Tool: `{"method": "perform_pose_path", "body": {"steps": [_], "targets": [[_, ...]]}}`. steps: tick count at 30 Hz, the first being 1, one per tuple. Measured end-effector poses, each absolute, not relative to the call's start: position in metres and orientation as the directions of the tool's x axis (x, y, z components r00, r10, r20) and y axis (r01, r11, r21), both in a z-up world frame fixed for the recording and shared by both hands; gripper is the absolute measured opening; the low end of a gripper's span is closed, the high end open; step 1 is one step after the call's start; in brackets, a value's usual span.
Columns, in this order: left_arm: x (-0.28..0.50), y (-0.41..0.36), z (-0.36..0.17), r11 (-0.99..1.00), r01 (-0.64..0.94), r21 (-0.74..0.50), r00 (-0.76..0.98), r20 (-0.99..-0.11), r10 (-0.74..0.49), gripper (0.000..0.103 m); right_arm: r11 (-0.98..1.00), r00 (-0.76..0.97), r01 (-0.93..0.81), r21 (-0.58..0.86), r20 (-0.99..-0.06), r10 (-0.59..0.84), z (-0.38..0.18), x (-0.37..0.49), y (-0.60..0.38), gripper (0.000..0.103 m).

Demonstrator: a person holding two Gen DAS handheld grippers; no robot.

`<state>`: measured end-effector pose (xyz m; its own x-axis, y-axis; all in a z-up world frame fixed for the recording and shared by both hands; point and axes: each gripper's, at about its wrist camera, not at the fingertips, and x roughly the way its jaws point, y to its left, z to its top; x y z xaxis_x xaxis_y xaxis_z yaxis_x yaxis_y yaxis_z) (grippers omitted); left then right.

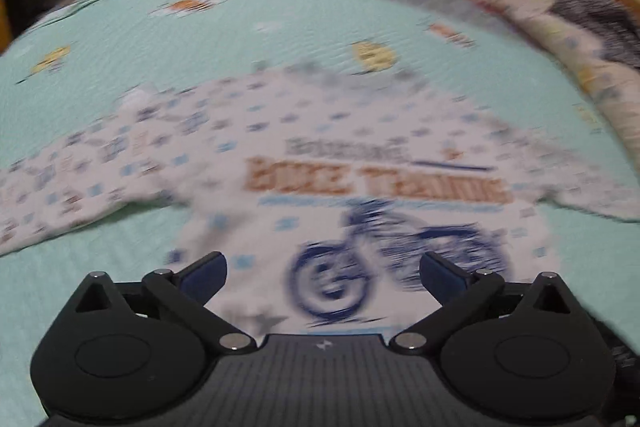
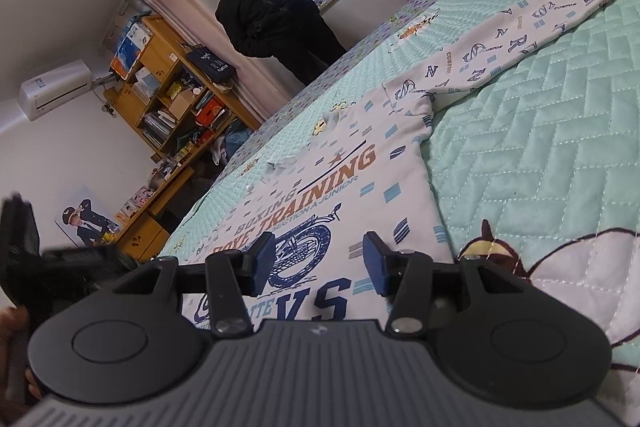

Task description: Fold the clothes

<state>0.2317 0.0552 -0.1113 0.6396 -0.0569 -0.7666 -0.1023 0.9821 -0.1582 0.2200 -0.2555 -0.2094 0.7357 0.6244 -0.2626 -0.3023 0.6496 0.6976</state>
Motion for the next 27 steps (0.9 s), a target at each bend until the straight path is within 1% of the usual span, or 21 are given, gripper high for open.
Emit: {"method": "perform_pose_path", "body": {"steps": [2, 4, 6, 8, 14, 17, 18, 19, 20, 22, 24, 26, 27], "targets": [[0.238, 0.044, -0.117, 0.983, -0.074, -0.168, 0.614, -0.784, -0.088, 0.102, 0.647, 0.735, -0.303, 0.7, -0.26, 0.626, -0.21, 0.22, -0.256, 0.05], [0.244, 0.043, -0.137, 0.983, -0.095, -0.156, 0.562, -0.824, -0.076, 0.102, 0.644, 0.735, -0.305, 0.701, -0.257, 0.628, -0.211, 0.22, -0.258, 0.05], [0.245, 0.05, -0.159, 0.982, -0.161, -0.102, 0.501, -0.866, -0.007, 0.102, 0.641, 0.734, -0.306, 0.704, -0.254, 0.63, -0.211, 0.219, -0.258, 0.05], [0.238, 0.053, -0.154, 0.982, -0.167, -0.094, 0.525, -0.851, 0.008, 0.102, 0.638, 0.734, -0.307, 0.706, -0.251, 0.631, -0.211, 0.218, -0.258, 0.05], [0.265, 0.047, -0.118, 0.973, -0.076, -0.218, 0.604, -0.786, -0.129, 0.101, 0.636, 0.735, -0.307, 0.708, -0.249, 0.631, -0.211, 0.216, -0.257, 0.05], [0.301, 0.059, -0.122, 0.944, -0.106, -0.313, 0.613, -0.768, -0.186, 0.101, 0.631, 0.734, -0.307, 0.712, -0.245, 0.633, -0.212, 0.216, -0.258, 0.05], [0.312, 0.066, -0.132, 0.938, -0.142, -0.316, 0.588, -0.789, -0.176, 0.101, 0.632, 0.734, -0.307, 0.712, -0.245, 0.633, -0.212, 0.216, -0.258, 0.05], [0.323, 0.073, -0.142, 0.932, -0.18, -0.315, 0.56, -0.812, -0.166, 0.097, 0.631, 0.734, -0.307, 0.712, -0.245, 0.633, -0.212, 0.215, -0.258, 0.05], [0.334, 0.08, -0.152, 0.925, -0.218, -0.312, 0.53, -0.833, -0.156, 0.088, 0.629, 0.733, -0.307, 0.714, -0.244, 0.635, -0.212, 0.215, -0.258, 0.05], [0.337, 0.089, -0.156, 0.914, -0.234, -0.332, 0.551, -0.82, -0.157, 0.087, 0.625, 0.732, -0.307, 0.718, -0.241, 0.637, -0.212, 0.215, -0.259, 0.05], [0.338, 0.087, -0.146, 0.929, -0.238, -0.282, 0.557, -0.824, -0.107, 0.081, 0.619, 0.732, -0.309, 0.722, -0.235, 0.639, -0.213, 0.215, -0.26, 0.05], [0.339, 0.085, -0.137, 0.932, -0.19, -0.308, 0.58, -0.801, -0.147, 0.067, 0.614, 0.731, -0.309, 0.726, -0.231, 0.642, -0.213, 0.215, -0.26, 0.05], [0.343, 0.083, -0.133, 0.93, -0.158, -0.332, 0.588, -0.788, -0.182, 0.065, 0.611, 0.73, -0.31, 0.729, -0.229, 0.644, -0.213, 0.215, -0.26, 0.05]]}}
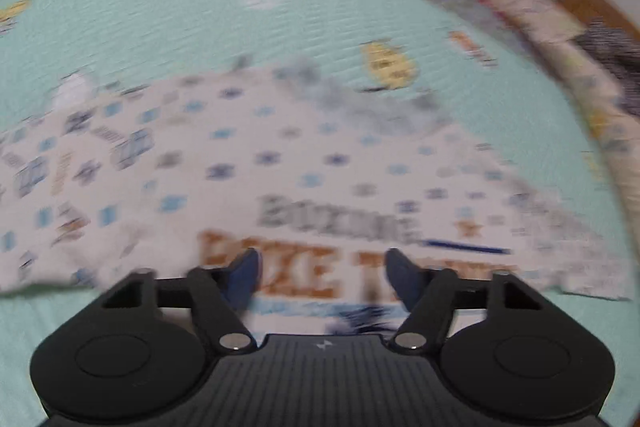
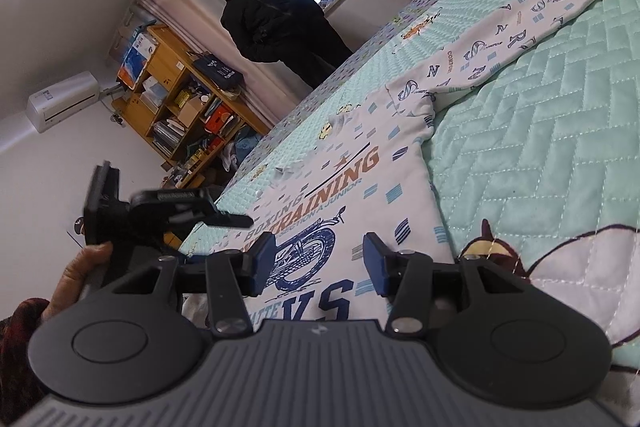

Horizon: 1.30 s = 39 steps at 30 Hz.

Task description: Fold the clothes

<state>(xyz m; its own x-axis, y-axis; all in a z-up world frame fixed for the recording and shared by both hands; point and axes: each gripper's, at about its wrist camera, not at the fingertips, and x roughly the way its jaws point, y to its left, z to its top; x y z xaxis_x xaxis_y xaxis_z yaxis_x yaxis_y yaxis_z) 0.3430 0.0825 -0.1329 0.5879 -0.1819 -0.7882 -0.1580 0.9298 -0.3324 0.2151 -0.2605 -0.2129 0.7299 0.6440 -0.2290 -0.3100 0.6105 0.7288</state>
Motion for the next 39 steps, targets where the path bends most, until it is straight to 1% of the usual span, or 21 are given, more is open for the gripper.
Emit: {"method": "perform_pose_path", "body": {"steps": [3, 7, 10, 11, 12, 13, 15, 17, 18, 20, 21, 23, 24, 26, 28, 30, 32, 34, 37, 38, 39], "targets": [[0.361, 0.075, -0.124, 0.922, -0.082, -0.377, 0.612, -0.749, -0.252, 0.065, 0.595, 0.727, -0.313, 0.74, -0.216, 0.652, -0.214, 0.215, -0.262, 0.051], [0.4, 0.076, -0.129, 0.877, -0.099, -0.471, 0.623, -0.716, -0.315, 0.067, 0.578, 0.724, -0.315, 0.752, -0.204, 0.659, -0.215, 0.215, -0.265, 0.051], [0.428, 0.083, -0.14, 0.847, -0.136, -0.515, 0.613, -0.715, -0.336, 0.077, 0.57, 0.718, -0.317, 0.758, -0.201, 0.667, -0.215, 0.217, -0.265, 0.051], [0.437, 0.087, -0.144, 0.853, -0.148, -0.5, 0.61, -0.725, -0.319, 0.077, 0.566, 0.716, -0.318, 0.76, -0.2, 0.669, -0.215, 0.217, -0.265, 0.051], [0.447, 0.09, -0.147, 0.879, -0.182, -0.441, 0.609, -0.752, -0.251, 0.077, 0.563, 0.714, -0.318, 0.763, -0.198, 0.672, -0.215, 0.217, -0.265, 0.051], [0.457, 0.096, -0.15, 0.904, -0.23, -0.36, 0.603, -0.782, -0.158, 0.08, 0.559, 0.712, -0.319, 0.766, -0.196, 0.674, -0.215, 0.218, -0.266, 0.051], [0.474, 0.111, -0.156, 0.929, -0.308, -0.205, 0.584, -0.812, 0.015, 0.08, 0.554, 0.71, -0.319, 0.769, -0.194, 0.677, -0.215, 0.218, -0.266, 0.051], [0.48, 0.129, -0.159, 0.905, -0.387, -0.175, 0.568, -0.819, 0.084, 0.079, 0.553, 0.708, -0.32, 0.77, -0.194, 0.679, -0.215, 0.219, -0.266, 0.051], [0.476, 0.133, -0.155, 0.89, -0.398, -0.224, 0.587, -0.808, 0.059, 0.079, 0.551, 0.708, -0.32, 0.771, -0.192, 0.68, -0.215, 0.219, -0.267, 0.051], [0.469, 0.122, -0.144, 0.897, -0.356, -0.26, 0.63, -0.776, 0.025, 0.079, 0.549, 0.708, -0.32, 0.772, -0.191, 0.68, -0.215, 0.219, -0.267, 0.051], [0.466, 0.107, -0.138, 0.916, -0.311, -0.253, 0.645, -0.764, 0.008, 0.08, 0.549, 0.708, -0.32, 0.772, -0.191, 0.68, -0.215, 0.219, -0.267, 0.051], [0.461, 0.07, -0.132, 0.948, -0.187, -0.26, 0.647, -0.758, -0.08, 0.089, 0.549, 0.708, -0.321, 0.772, -0.19, 0.68, -0.216, 0.219, -0.268, 0.051], [0.458, 0.051, -0.129, 0.957, -0.123, -0.263, 0.643, -0.756, -0.125, 0.09, 0.548, 0.708, -0.321, 0.773, -0.188, 0.681, -0.216, 0.219, -0.269, 0.051], [0.459, 0.011, -0.13, 0.948, -0.017, -0.317, 0.595, -0.765, -0.245, 0.09, 0.545, 0.708, -0.32, 0.775, -0.187, 0.681, -0.216, 0.219, -0.269, 0.051], [0.461, -0.029, -0.131, 0.954, 0.069, -0.293, 0.578, -0.767, -0.278, 0.09, 0.544, 0.707, -0.32, 0.776, -0.186, 0.682, -0.216, 0.219, -0.269, 0.051], [0.467, -0.059, -0.135, 0.968, 0.116, -0.223, 0.577, -0.778, -0.248, 0.09, 0.539, 0.706, -0.32, 0.779, -0.183, 0.684, -0.217, 0.219, -0.27, 0.051], [0.48, -0.073, -0.147, 0.979, 0.112, -0.17, 0.551, -0.81, -0.204, 0.09, 0.533, 0.705, -0.321, 0.783, -0.179, 0.686, -0.216, 0.22, -0.27, 0.051], [0.494, -0.075, -0.156, 0.995, 0.06, -0.075, 0.545, -0.833, -0.096, 0.088, 0.531, 0.704, -0.321, 0.784, -0.177, 0.688, -0.217, 0.22, -0.27, 0.051], [0.506, -0.05, -0.147, 0.992, -0.11, 0.056, 0.597, -0.795, 0.111, 0.089, 0.532, 0.701, -0.324, 0.782, -0.179, 0.69, -0.216, 0.22, -0.27, 0.051], [0.505, -0.041, -0.143, 0.986, -0.155, 0.06, 0.597, -0.79, 0.141, 0.089, 0.532, 0.7, -0.324, 0.782, -0.179, 0.691, -0.216, 0.221, -0.27, 0.051], [0.502, -0.031, -0.14, 0.984, -0.172, 0.042, 0.597, -0.791, 0.138, 0.089, 0.53, 0.7, -0.325, 0.783, -0.179, 0.692, -0.216, 0.221, -0.27, 0.052]]}}
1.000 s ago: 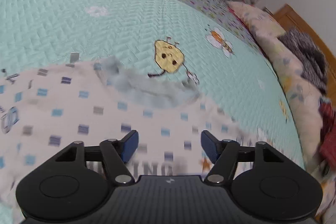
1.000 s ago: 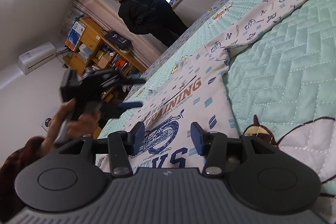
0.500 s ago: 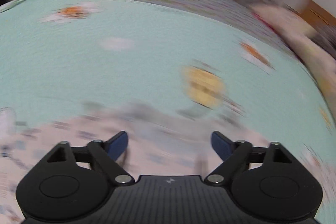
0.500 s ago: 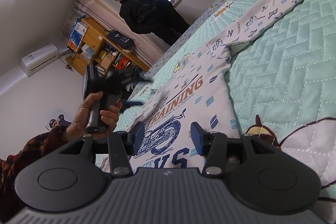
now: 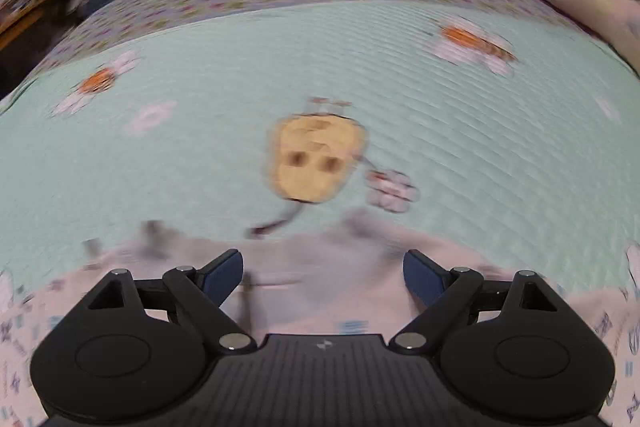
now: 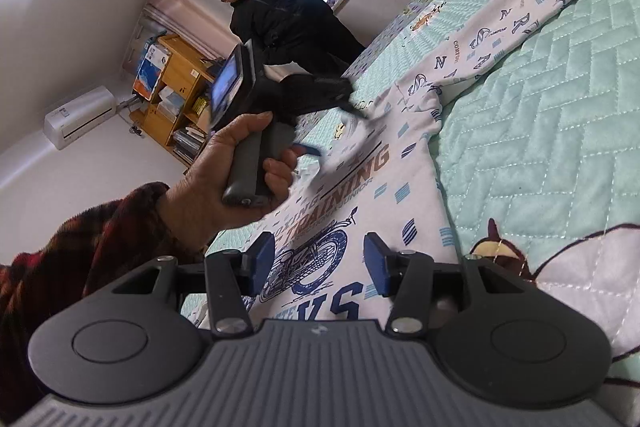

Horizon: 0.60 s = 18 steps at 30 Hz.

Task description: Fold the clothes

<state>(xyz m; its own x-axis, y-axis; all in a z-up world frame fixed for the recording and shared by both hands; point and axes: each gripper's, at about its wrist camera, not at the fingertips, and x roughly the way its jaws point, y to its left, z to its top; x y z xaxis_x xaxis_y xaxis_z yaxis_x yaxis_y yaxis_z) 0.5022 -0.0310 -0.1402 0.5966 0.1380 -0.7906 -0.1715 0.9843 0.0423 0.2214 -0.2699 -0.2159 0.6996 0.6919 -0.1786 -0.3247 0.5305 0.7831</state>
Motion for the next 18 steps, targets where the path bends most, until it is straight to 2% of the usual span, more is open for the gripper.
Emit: {"method": "perform_pose_path", "body": {"steps": [3, 7, 10, 12, 15, 18], "targets": [[0.476, -0.022, -0.129, 0.99, -0.142, -0.015, 0.607, -0.791, 0.075, 0.089, 0.532, 0.699, -0.324, 0.782, -0.181, 0.692, -0.215, 0.222, -0.269, 0.052], [0.447, -0.057, -0.126, 0.996, 0.042, -0.076, 0.568, -0.818, -0.087, 0.09, 0.549, 0.704, -0.326, 0.77, -0.189, 0.684, -0.213, 0.219, -0.268, 0.052], [0.444, -0.096, -0.129, 0.992, 0.121, -0.044, 0.555, -0.825, -0.104, 0.09, 0.548, 0.708, -0.328, 0.77, -0.183, 0.682, -0.213, 0.217, -0.268, 0.052], [0.451, -0.112, -0.127, 0.992, 0.121, -0.037, 0.568, -0.817, -0.099, 0.09, 0.542, 0.709, -0.327, 0.774, -0.178, 0.682, -0.214, 0.216, -0.268, 0.052], [0.468, -0.117, -0.126, 0.999, 0.047, -0.004, 0.593, -0.805, -0.031, 0.091, 0.534, 0.708, -0.325, 0.78, -0.173, 0.685, -0.214, 0.218, -0.269, 0.052], [0.483, -0.119, -0.137, 0.999, 0.014, 0.03, 0.573, -0.819, 0.016, 0.097, 0.523, 0.702, -0.326, 0.788, -0.169, 0.692, -0.215, 0.219, -0.27, 0.054]]}}
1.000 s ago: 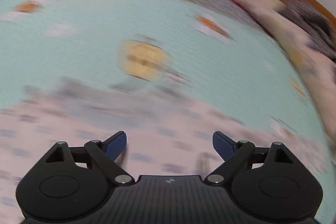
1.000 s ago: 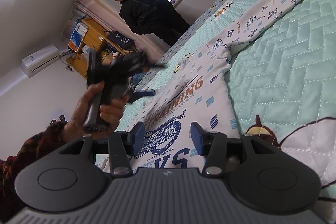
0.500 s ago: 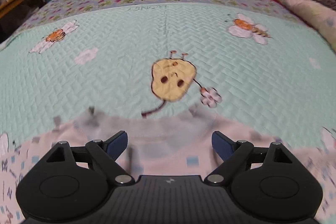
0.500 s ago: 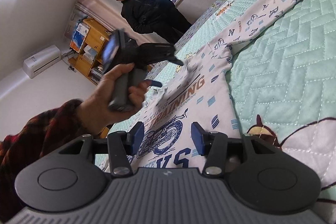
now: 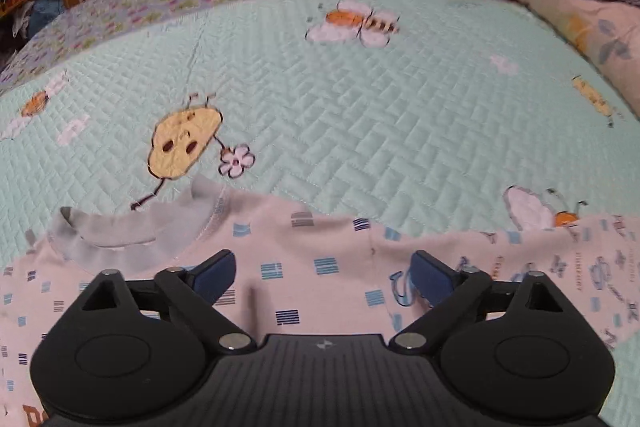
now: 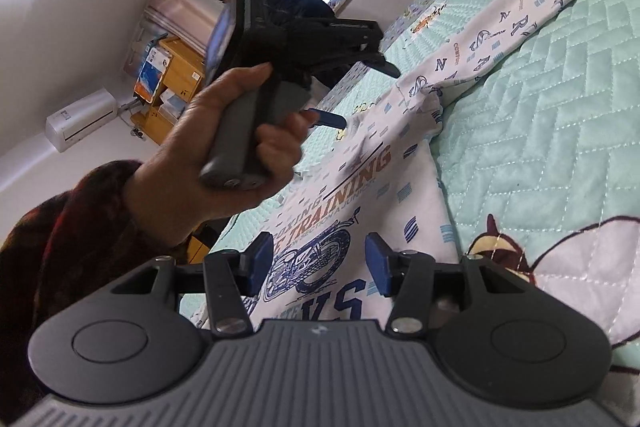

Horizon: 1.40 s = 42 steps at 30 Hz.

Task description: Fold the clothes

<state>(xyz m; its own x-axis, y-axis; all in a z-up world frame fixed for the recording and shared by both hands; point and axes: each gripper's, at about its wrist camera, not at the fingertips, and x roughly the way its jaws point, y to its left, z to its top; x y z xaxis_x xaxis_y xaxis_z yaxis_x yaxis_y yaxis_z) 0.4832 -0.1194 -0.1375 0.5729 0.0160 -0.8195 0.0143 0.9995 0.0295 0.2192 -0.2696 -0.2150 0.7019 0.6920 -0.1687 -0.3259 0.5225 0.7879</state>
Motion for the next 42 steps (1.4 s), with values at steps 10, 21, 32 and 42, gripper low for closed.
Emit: {"method": "perform_pose_path", "body": {"steps": [10, 21, 32, 42], "targets": [[0.512, -0.121, -0.146, 0.991, -0.084, 0.105, 0.585, -0.799, 0.135, 0.1, 0.512, 0.694, -0.332, 0.792, -0.162, 0.701, -0.217, 0.22, -0.268, 0.055], [0.47, -0.117, -0.162, 0.995, 0.031, 0.091, 0.489, -0.87, 0.064, 0.103, 0.522, 0.697, -0.335, 0.785, -0.167, 0.698, -0.216, 0.218, -0.267, 0.055], [0.352, -0.055, -0.109, 0.998, -0.057, -0.04, 0.631, -0.776, 0.005, 0.101, 0.523, 0.696, -0.338, 0.782, -0.166, 0.699, -0.217, 0.218, -0.268, 0.055], [0.273, 0.094, -0.135, 0.886, -0.272, -0.376, 0.619, -0.773, -0.138, 0.086, 0.546, 0.702, -0.34, 0.766, -0.18, 0.689, -0.216, 0.217, -0.266, 0.055]]}}
